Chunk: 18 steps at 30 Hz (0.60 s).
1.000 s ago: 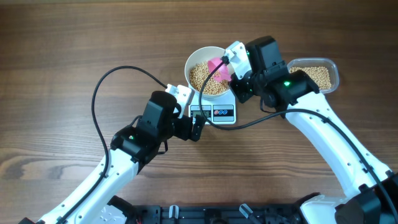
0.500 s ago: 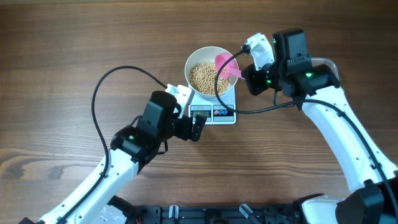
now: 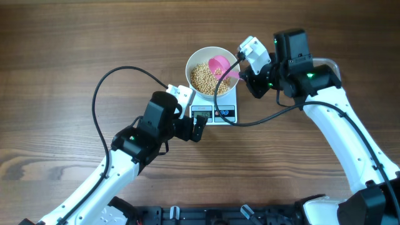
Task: Scoop item into bowl and weigh 150g on scale
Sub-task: 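Tilt the pink scoop over the bowl with the right gripper, pouring soybeans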
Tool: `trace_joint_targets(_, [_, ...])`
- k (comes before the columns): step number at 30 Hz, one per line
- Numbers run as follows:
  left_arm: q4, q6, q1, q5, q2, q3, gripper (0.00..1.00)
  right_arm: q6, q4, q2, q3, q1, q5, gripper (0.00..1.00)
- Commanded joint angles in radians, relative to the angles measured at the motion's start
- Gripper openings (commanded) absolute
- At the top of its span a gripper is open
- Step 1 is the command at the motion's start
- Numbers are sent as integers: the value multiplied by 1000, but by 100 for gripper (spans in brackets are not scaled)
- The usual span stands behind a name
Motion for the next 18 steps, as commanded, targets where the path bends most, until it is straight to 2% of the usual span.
trace_joint_targets(1, [2, 23, -3, 15, 4, -5, 100, -71, 7, -20, 25, 9, 84, 4])
trace_joint_targets(6, [2, 23, -3, 15, 4, -5, 100, -115, 24, -20, 25, 43, 121, 4])
trace_joint_targets(11, [2, 23, -3, 15, 4, -5, 100, -176, 39, -20, 25, 119, 237, 4])
trace_joint_targets(18, [2, 23, -3, 15, 4, -5, 100, -174, 40, -20, 25, 148, 296, 4])
